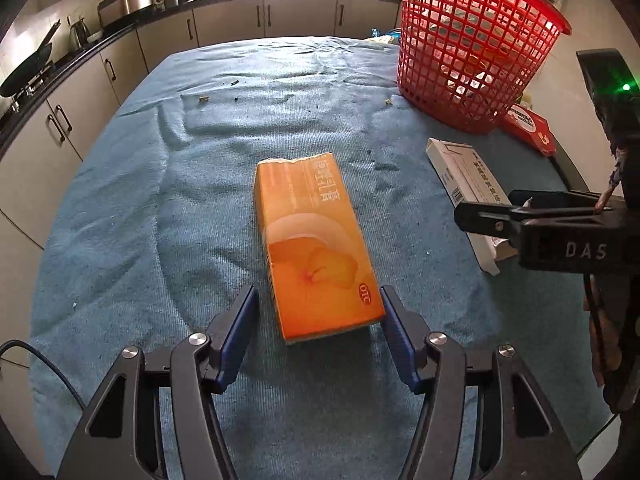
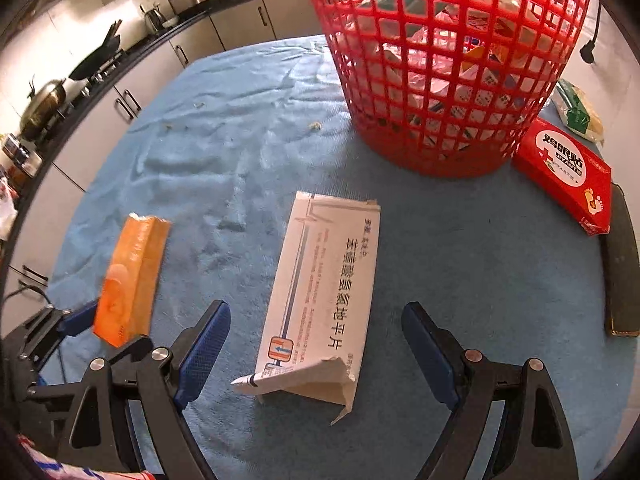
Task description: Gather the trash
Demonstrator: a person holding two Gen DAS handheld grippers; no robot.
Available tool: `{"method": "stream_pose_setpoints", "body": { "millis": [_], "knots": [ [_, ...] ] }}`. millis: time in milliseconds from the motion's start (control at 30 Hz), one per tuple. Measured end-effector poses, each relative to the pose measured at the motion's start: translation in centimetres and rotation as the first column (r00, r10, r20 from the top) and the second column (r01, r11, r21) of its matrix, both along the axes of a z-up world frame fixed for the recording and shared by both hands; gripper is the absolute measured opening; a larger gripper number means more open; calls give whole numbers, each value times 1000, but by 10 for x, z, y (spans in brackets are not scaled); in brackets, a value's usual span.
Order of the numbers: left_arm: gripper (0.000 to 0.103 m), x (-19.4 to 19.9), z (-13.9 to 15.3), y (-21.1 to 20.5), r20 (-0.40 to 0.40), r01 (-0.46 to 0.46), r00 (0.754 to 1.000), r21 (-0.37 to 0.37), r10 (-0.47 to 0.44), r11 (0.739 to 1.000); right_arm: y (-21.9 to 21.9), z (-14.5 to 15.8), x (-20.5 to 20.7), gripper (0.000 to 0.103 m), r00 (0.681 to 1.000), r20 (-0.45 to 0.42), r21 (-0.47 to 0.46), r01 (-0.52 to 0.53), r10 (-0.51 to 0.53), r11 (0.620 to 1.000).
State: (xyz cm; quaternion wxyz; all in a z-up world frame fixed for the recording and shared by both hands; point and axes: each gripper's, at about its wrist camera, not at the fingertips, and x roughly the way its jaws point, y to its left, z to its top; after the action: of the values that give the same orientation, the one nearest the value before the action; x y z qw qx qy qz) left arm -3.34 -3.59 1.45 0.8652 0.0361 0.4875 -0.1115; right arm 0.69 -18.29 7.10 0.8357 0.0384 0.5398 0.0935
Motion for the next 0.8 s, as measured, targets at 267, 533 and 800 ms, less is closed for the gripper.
{"method": "stream_pose_setpoints", "body": {
  "millis": [267,533,800],
  "knots": [
    [50,-10,8,11,20,-37,999,-44,38,998,7,-3,-12,65,999,34,-105,2,2,995],
    [50,-34,28,20,72,-63,995,-69,68,996,-4,8,-30,57,999,55,-36,0,2,999],
    [49,-61,42,26,126,-99,986,-63,106,993,-17,28,-73,57,992,123,32,26,-30,999]
  ]
}}
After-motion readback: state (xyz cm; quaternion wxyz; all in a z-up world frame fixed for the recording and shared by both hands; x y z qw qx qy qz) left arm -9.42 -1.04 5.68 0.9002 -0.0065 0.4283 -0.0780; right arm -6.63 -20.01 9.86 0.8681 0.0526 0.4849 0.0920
